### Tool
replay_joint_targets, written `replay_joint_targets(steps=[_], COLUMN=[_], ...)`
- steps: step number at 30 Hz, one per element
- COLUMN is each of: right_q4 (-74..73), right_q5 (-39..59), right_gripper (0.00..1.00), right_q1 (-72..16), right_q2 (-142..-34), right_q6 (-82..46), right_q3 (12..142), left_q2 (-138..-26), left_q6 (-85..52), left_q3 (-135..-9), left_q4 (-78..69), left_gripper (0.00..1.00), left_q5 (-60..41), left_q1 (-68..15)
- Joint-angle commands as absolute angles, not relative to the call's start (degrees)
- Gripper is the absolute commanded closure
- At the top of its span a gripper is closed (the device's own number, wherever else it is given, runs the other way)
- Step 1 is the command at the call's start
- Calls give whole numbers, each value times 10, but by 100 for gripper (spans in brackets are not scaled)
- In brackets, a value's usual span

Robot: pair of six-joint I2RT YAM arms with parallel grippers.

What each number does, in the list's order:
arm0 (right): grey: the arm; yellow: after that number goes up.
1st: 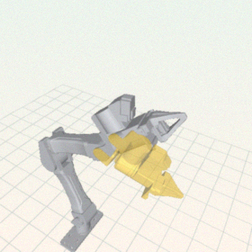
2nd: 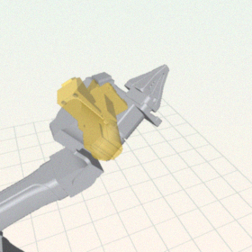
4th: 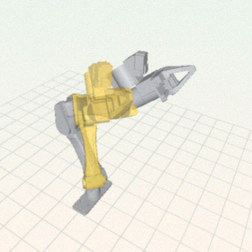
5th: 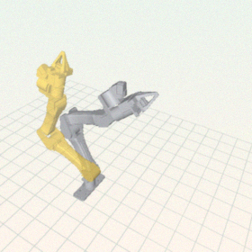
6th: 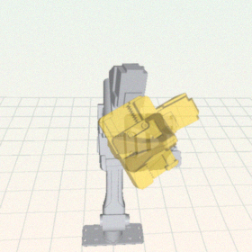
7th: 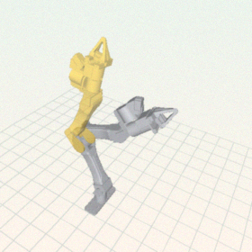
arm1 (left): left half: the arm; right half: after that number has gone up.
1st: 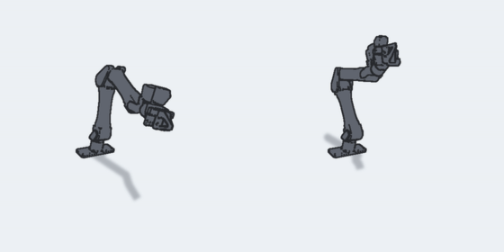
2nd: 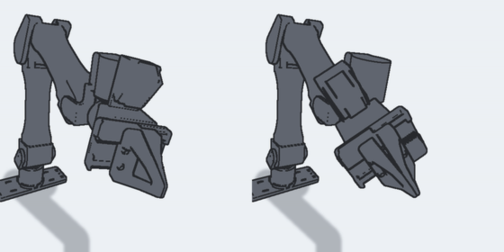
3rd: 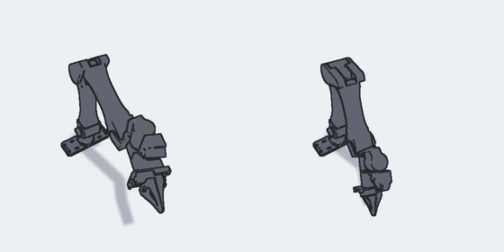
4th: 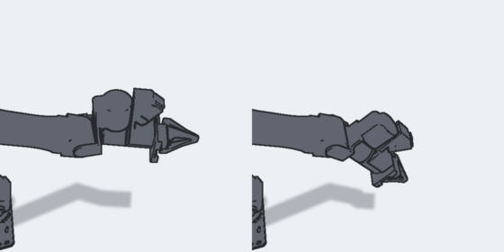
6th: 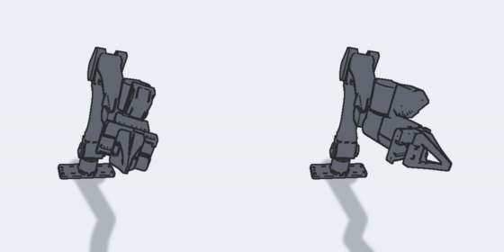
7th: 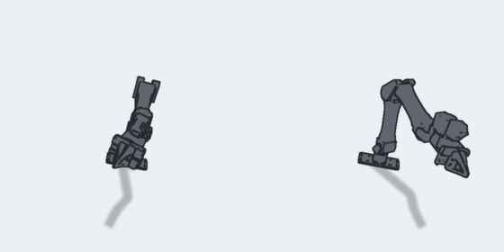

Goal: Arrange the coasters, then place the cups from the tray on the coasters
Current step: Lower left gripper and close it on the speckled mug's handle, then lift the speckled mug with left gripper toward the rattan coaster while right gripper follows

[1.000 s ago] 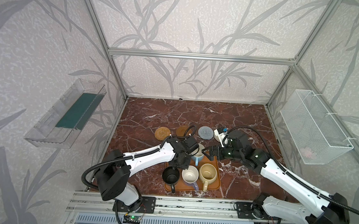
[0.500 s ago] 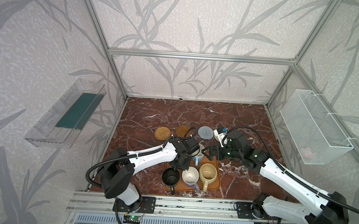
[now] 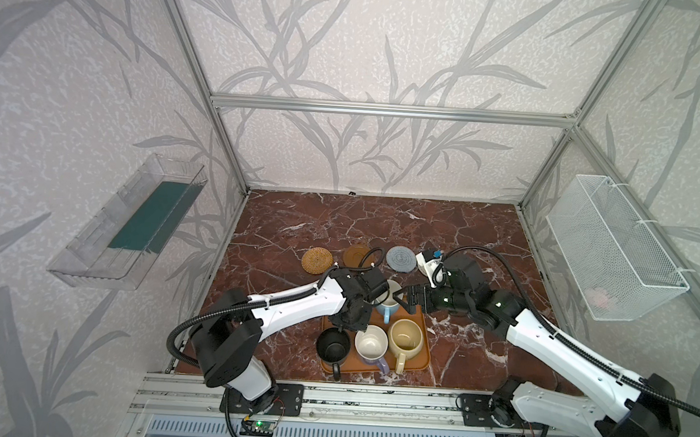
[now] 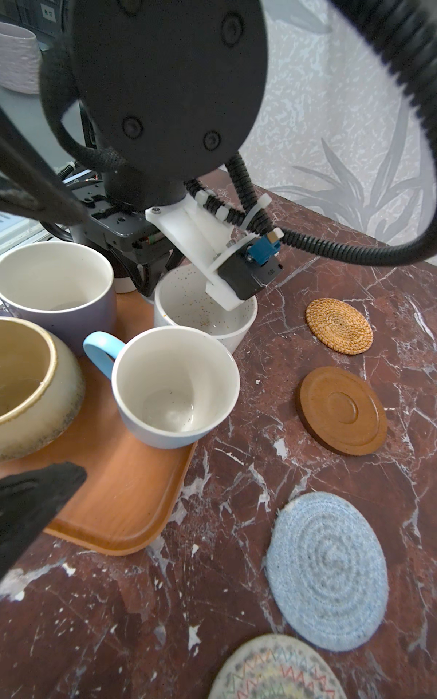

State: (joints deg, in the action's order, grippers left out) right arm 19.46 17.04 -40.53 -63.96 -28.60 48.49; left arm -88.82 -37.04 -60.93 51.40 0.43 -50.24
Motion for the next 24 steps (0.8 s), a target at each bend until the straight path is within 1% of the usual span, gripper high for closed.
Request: replay_joint_targets(steps=[1,9,18,24], right_q4=[174,151,141,128], right_q5=[182,168,168,151], right_gripper=[3,3,3,2], right_q1=[-416,-424,-427,-447], right_q2=[-621,-596,-612,-635], right_q6=[-274,-269,-266,-263], right_q3=[493,484,489,507], left_q2=[-851,-806,-772,-757], left_q6=[-368,-368,-365,-349], left_q3=[-650,-686,-702,-719], left_q4=[510,538,567,565], left_gripper=[100,100,100,100], left_q5=[55,90,142,156], left_q1=[-501,-500,-490,-456])
